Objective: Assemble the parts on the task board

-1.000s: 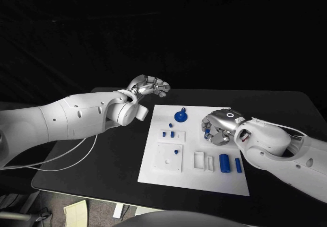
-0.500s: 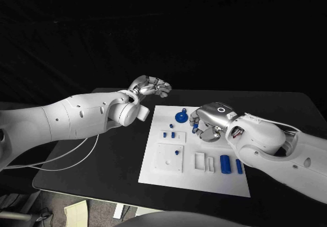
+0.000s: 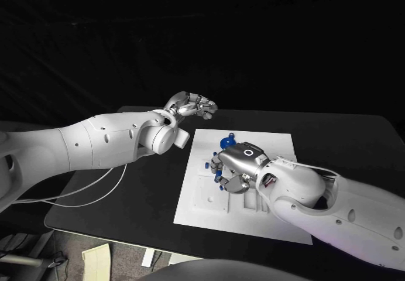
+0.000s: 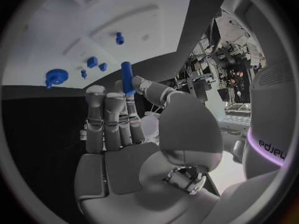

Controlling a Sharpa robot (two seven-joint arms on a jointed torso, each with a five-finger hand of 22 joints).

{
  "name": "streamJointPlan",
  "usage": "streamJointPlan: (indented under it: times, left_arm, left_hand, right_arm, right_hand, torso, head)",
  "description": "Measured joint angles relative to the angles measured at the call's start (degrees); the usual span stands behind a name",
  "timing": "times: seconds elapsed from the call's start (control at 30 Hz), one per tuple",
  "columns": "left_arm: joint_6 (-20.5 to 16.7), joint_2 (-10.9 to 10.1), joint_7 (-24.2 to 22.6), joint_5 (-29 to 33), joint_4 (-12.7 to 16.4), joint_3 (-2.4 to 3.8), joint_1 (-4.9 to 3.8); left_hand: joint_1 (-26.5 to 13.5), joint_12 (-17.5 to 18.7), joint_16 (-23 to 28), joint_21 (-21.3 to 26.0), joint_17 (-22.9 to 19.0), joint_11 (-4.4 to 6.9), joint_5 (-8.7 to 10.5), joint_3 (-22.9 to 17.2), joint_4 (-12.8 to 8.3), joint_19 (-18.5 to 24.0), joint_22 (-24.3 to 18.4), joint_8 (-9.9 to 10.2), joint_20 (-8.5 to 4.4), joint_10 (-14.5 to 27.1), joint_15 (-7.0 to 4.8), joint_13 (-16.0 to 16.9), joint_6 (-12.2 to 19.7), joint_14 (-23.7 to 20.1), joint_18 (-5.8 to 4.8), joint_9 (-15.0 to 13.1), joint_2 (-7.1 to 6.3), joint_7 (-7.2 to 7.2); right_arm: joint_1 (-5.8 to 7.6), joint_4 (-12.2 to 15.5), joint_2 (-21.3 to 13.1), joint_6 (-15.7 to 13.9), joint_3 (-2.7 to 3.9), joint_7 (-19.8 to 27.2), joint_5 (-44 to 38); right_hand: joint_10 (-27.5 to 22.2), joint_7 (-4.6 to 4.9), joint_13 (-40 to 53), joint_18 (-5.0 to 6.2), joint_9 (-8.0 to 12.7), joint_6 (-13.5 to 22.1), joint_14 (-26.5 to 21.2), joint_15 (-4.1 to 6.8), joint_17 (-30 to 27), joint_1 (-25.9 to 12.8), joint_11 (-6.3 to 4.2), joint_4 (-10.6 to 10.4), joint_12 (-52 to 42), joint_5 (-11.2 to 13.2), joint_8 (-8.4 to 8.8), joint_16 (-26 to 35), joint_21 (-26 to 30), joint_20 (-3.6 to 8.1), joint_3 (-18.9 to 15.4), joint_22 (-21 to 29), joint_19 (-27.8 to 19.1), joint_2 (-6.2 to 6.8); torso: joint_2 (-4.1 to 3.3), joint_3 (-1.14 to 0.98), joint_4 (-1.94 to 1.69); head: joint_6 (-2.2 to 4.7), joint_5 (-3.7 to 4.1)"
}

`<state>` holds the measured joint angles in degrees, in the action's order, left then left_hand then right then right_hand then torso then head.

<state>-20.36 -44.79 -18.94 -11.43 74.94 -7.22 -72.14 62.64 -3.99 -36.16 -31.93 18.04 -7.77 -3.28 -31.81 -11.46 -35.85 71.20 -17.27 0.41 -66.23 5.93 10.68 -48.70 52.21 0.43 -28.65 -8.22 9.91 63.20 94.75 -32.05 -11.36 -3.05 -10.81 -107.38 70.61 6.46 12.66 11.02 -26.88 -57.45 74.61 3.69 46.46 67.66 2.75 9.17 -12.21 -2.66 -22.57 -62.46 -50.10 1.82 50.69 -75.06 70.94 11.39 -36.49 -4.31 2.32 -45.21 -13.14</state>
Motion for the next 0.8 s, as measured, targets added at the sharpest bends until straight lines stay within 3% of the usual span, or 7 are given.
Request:
streamJointPlan:
  times: [0.07, 0.23, 0.6, 0.8]
  left_arm:
    - [0.0, 0.0, 0.0, 0.0, 0.0, 0.00, 0.00]
    - [0.0, 0.1, 0.0, 0.0, 0.1, 0.00, 0.00]
    - [0.0, 0.5, 0.0, 0.0, 0.0, 0.00, 0.00]
    - [0.0, 0.5, 0.0, 0.0, -0.1, 0.00, 0.00]
  left_hand:
    - [0.0, 0.0, 0.0, 0.0, 0.0, 0.00, 0.00, 0.0, 0.0, 0.0, 0.0, 0.0, 0.00, 0.0, 0.00, 0.0, 0.0, 0.0, 0.00, 0.0, 0.00, 0.00]
    - [0.0, 0.0, 0.0, 0.0, 0.1, 0.00, 0.00, 0.0, 0.0, 0.0, 0.0, 0.0, 0.00, 0.0, 0.00, 0.0, 0.0, 0.0, 0.00, 0.0, 0.00, 0.00]
    - [0.0, 0.0, 0.0, 0.0, 0.1, 0.00, 0.00, 0.0, 0.0, 0.0, 0.0, 0.0, 0.00, 0.0, 0.00, -0.1, 0.0, 0.0, 0.00, 0.0, 0.00, 0.00]
    - [0.0, 0.0, 0.0, 0.0, 0.1, 0.00, 0.00, 0.0, 0.0, 0.0, 0.0, 0.0, 0.00, 0.0, 0.00, 0.0, 0.0, 0.0, 0.00, 0.0, 0.00, 0.00]
  right_arm:
    - [-0.25, -0.5, 0.5, -0.1, -0.78, 0.2, -0.1]
    - [-1.22, -1.8, 1.3, -0.2, -1.26, 0.4, -0.8]
    - [-2.24, -3.5, 3.0, -0.6, -3.24, 1.0, -1.7]
    - [-2.61, -3.9, 3.4, -0.7, -3.41, 1.2, -1.8]
  right_hand:
    - [0.0, 0.00, 0.0, 0.00, 0.0, 0.0, 0.0, 0.00, 0.0, 0.0, 0.00, 0.0, 0.0, 0.0, 0.00, 0.0, 0.0, -0.01, 0.0, 0.0, 0.0, 0.00]
    - [0.1, 0.00, 0.0, 0.00, -0.1, 0.0, 0.0, 0.00, 0.0, 0.0, -0.08, 0.0, 0.0, 0.0, 0.01, 0.0, 0.0, -0.09, 0.0, 0.0, 0.1, 0.01]
    - [0.1, 0.00, 0.0, 0.00, -0.1, 0.0, 0.0, 0.00, -0.1, -0.2, -0.08, -0.2, 0.0, 0.0, 0.01, 0.0, 0.0, -0.10, 0.2, 0.0, 0.1, 0.17]
    - [0.1, 0.00, 0.0, 0.00, -0.1, 0.0, 0.0, 0.00, 0.0, -0.2, -0.08, -0.2, 0.1, 0.0, 0.02, 0.0, 0.0, -0.19, 0.2, 0.0, 0.0, 0.18]
  torso:
    - [-0.01, 0.03, 0.03]
    - [-0.01, 0.01, 0.10]
    - [0.00, -0.11, 0.18]
    - [0.02, -0.11, 0.16]
  head:
    - [0.05, -0.13]
    - [-0.07, -0.56]
    - [-0.59, -1.28]
    - [-0.87, -1.48]
